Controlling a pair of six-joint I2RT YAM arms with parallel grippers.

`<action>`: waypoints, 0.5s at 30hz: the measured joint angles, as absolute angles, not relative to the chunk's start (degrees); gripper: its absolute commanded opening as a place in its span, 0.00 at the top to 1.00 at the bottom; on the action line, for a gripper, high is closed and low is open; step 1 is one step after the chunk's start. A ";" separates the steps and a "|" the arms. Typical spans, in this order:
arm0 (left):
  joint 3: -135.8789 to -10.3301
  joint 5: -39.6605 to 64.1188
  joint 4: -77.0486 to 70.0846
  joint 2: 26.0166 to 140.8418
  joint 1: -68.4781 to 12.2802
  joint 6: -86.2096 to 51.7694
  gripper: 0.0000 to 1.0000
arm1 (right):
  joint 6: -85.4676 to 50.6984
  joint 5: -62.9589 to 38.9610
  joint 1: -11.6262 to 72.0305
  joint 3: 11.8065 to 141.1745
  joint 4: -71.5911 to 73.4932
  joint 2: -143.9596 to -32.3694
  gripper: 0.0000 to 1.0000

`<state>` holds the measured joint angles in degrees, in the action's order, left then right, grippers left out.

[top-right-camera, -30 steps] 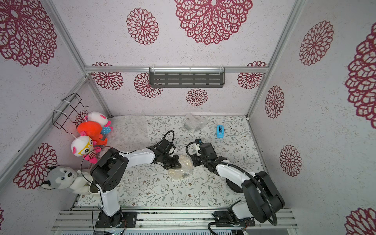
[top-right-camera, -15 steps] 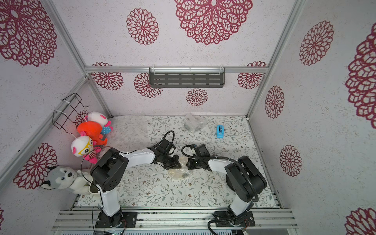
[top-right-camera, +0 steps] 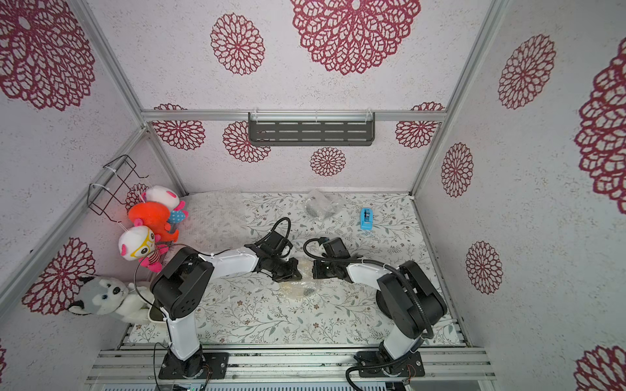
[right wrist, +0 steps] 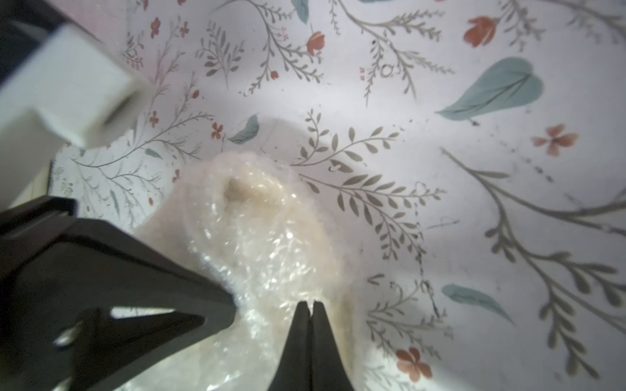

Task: Wrap dinner plates in bubble wrap
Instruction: Stick the tape on the bubble wrap.

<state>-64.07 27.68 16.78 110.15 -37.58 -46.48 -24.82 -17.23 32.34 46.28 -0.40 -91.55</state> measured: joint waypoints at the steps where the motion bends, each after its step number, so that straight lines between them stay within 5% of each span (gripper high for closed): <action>1: -64.07 27.66 16.78 110.15 -37.58 -46.48 1.00 | -24.75 -18.04 32.51 46.26 -0.32 -90.19 1.00; 9: -63.99 27.70 16.75 110.15 -37.60 -46.50 1.00 | -25.98 -23.53 35.11 41.06 8.08 -94.91 1.00; 15: -63.75 27.77 16.43 110.15 -37.58 -46.52 1.00 | -22.35 -22.94 35.33 43.70 0.89 -90.00 1.00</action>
